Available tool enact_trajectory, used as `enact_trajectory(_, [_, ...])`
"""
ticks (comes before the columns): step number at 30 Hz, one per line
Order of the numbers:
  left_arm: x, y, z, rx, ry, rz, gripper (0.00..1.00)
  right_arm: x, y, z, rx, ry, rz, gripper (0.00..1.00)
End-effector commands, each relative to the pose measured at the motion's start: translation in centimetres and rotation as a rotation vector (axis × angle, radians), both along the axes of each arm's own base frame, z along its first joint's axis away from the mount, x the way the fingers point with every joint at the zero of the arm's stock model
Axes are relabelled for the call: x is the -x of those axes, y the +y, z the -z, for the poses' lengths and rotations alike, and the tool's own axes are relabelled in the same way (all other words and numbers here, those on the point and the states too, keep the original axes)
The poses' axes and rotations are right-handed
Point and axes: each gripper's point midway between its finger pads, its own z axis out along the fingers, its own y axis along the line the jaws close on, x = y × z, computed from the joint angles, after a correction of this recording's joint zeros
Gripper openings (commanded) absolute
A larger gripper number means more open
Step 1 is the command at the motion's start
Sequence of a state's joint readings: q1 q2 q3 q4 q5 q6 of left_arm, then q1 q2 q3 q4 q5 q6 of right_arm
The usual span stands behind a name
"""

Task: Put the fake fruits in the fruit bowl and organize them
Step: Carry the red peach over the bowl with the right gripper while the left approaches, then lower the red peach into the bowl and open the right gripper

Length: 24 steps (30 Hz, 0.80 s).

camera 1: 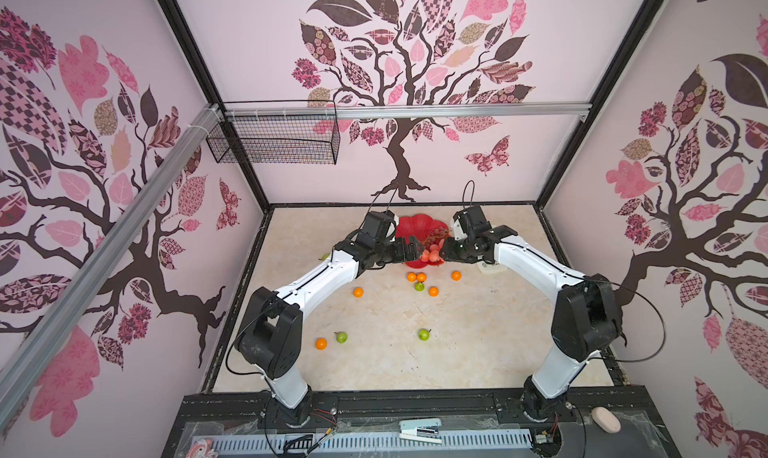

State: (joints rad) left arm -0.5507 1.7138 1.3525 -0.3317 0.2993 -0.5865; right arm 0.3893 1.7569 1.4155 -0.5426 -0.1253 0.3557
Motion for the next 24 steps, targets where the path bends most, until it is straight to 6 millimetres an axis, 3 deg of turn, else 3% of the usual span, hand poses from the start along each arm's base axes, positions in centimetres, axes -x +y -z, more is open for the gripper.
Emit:
enact_trajectory(1, [-0.9,-0.9,-1.3,-0.007,-0.064,0.041,0.98,-0.8,-0.4,1.5,0.08,0.042,-0.009,0.4])
enact_trajectory(12, [-3.0,3.5,-0.3,0.014,-0.067,-0.056,0.99,-3.7,0.3,2.4,0.157,0.059,-0.022,0.38])
enact_trajectory(18, [-3.0,3.2,0.5,0.002,-0.048,-0.03,0.98,-5.0,-0.5,3.4,0.222,0.073,0.015,0.38])
enact_trajectory(24, [-3.1,2.6,1.4,0.005,-0.015,-0.009,0.98,-5.9,0.5,3.9,0.205,0.086,-0.002,0.38])
